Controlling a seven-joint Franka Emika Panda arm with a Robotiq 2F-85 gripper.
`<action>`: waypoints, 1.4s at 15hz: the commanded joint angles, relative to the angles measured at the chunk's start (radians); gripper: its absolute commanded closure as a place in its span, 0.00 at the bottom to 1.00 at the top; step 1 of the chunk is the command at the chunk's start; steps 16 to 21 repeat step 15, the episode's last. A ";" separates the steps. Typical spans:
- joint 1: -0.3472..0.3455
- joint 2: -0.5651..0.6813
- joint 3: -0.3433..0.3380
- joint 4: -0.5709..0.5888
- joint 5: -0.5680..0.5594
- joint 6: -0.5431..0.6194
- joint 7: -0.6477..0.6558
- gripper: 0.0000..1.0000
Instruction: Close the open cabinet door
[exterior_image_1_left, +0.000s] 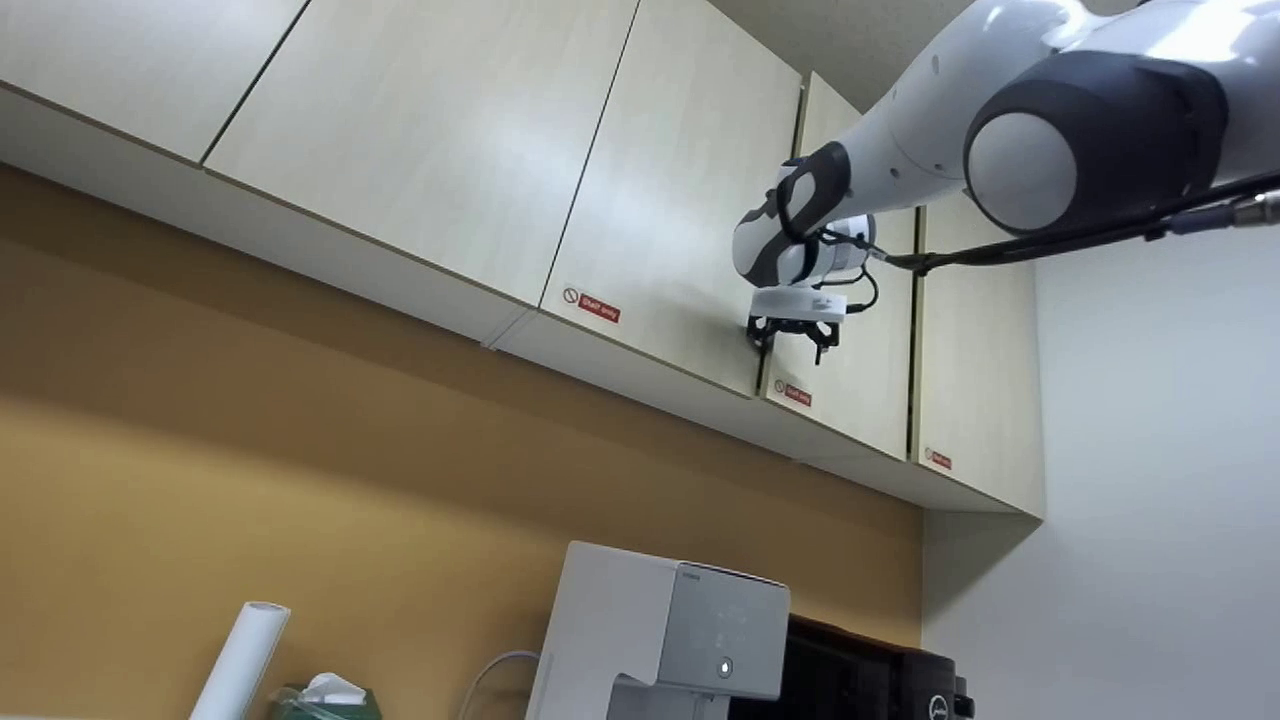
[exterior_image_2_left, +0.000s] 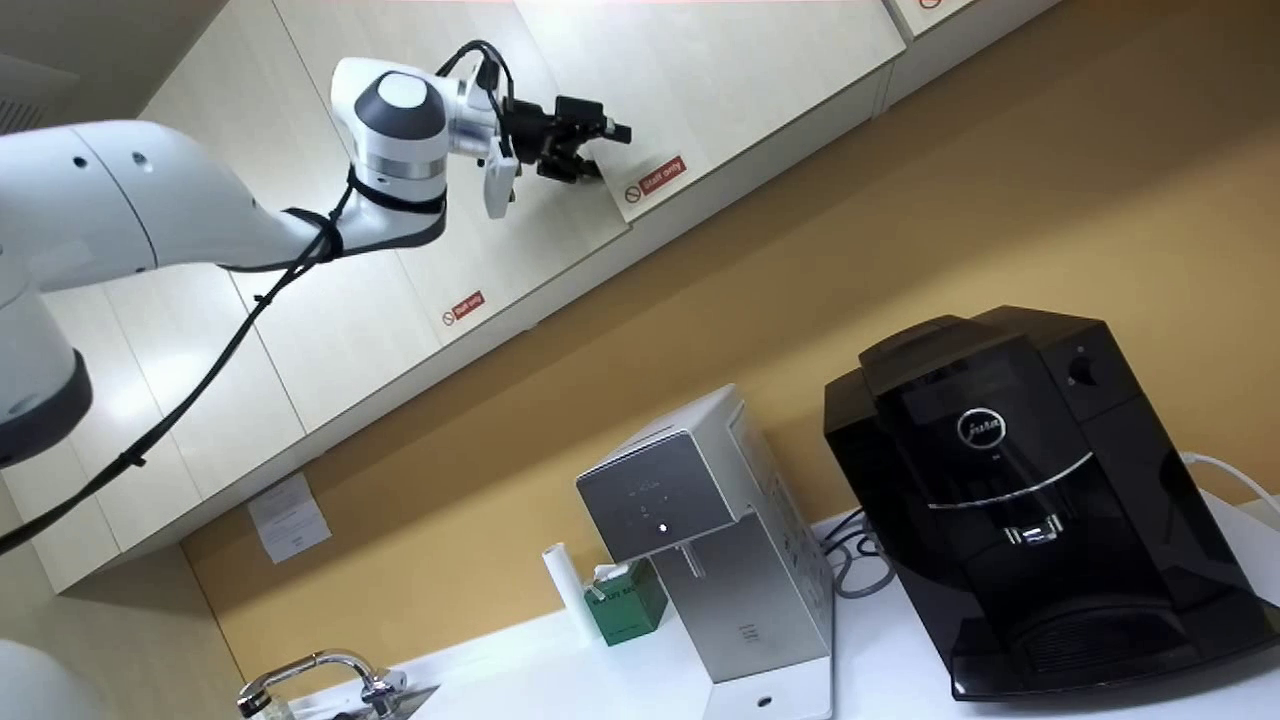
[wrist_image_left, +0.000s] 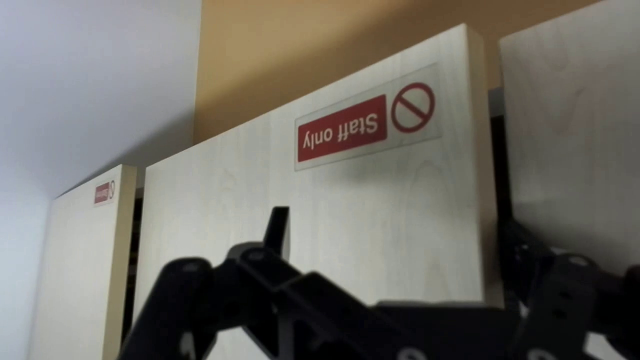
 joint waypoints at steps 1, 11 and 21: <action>0.022 0.135 0.078 0.020 0.017 -0.016 -0.131 0.00; 0.076 0.400 0.191 0.035 0.070 -0.145 -0.390 0.00; 0.053 0.448 0.229 0.062 0.082 -0.270 -0.462 0.00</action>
